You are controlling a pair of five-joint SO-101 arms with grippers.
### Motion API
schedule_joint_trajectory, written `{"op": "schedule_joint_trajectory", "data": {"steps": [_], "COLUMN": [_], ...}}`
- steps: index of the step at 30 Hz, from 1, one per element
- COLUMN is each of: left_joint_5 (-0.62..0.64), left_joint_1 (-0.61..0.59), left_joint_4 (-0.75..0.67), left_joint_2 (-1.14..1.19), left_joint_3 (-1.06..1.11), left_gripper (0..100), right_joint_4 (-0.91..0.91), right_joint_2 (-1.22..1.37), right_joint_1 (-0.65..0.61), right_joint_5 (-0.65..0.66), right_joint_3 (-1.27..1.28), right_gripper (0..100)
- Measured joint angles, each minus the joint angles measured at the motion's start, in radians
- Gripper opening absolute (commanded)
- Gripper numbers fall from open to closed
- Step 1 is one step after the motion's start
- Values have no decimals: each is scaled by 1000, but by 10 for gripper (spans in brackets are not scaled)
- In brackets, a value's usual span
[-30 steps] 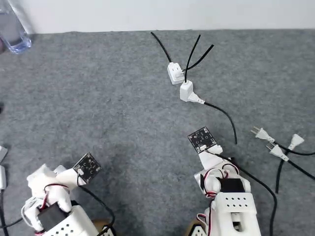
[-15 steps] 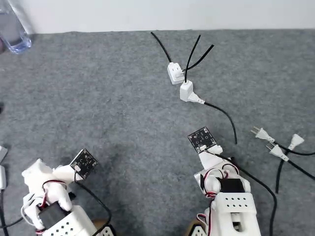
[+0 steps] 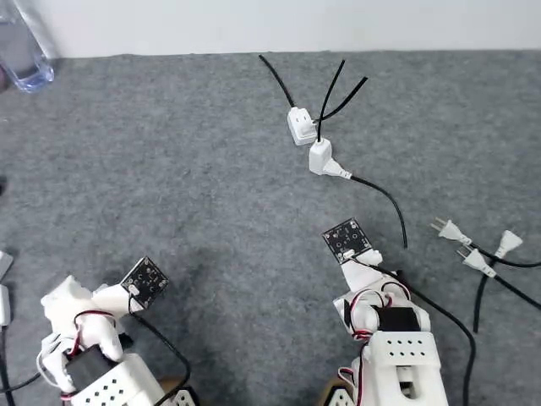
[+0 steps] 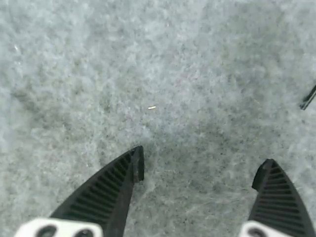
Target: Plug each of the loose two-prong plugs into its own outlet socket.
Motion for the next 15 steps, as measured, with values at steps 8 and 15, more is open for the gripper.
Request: {"op": "schedule_joint_trajectory", "data": {"steps": [8, 15], "left_joint_5": [2, 2], "left_joint_1": [-5, -8], "left_joint_4": [66, 241], "left_joint_2": [124, 166], "left_joint_3": [-43, -101], "left_gripper": [491, 491], "right_joint_4": [0, 0], "right_joint_2": [0, 0], "right_joint_1": [0, 0], "right_joint_5": [0, 0], "right_joint_3": [0, 0], "right_gripper": [339, 339]}}
